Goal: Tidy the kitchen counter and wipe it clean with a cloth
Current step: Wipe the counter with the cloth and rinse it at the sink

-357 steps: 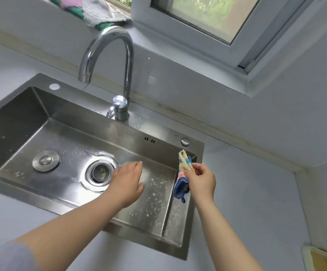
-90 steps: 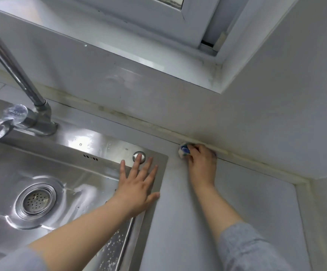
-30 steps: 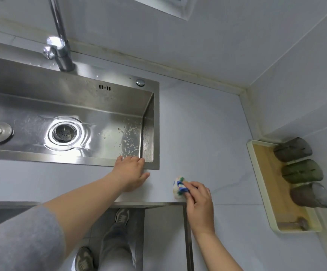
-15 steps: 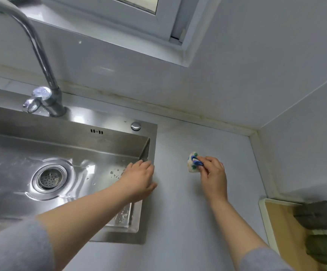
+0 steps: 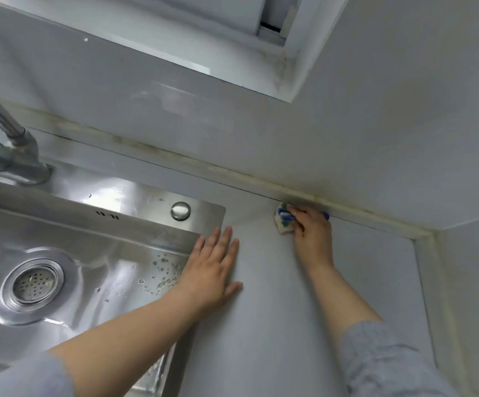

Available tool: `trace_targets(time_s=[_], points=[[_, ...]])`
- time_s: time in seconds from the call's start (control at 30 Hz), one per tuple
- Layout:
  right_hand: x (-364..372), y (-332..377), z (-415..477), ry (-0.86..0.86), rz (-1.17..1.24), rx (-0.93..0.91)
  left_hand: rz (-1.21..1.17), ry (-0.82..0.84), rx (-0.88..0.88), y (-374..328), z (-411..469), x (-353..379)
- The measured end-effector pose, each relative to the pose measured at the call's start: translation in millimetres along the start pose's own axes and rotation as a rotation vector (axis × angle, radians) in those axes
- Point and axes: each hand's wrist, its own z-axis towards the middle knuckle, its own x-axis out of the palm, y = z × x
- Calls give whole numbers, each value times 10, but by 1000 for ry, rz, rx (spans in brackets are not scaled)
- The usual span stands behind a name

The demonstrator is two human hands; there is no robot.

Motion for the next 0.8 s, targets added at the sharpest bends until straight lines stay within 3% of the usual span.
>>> trace_targets(time_s=[0.2,0.4,0.6,0.8], points=[[183,-96,-21,-59,16,-63,9,-115,12,22,27,273],[138,21,-302,-32,52,-80,-1,-68,15,17,30,260],[1,223,-1086,26,58,-73,60,-50,3,14,-24,100],[-111,494,-2033,30,75,-24,3,-3,30,-111,-816,71]])
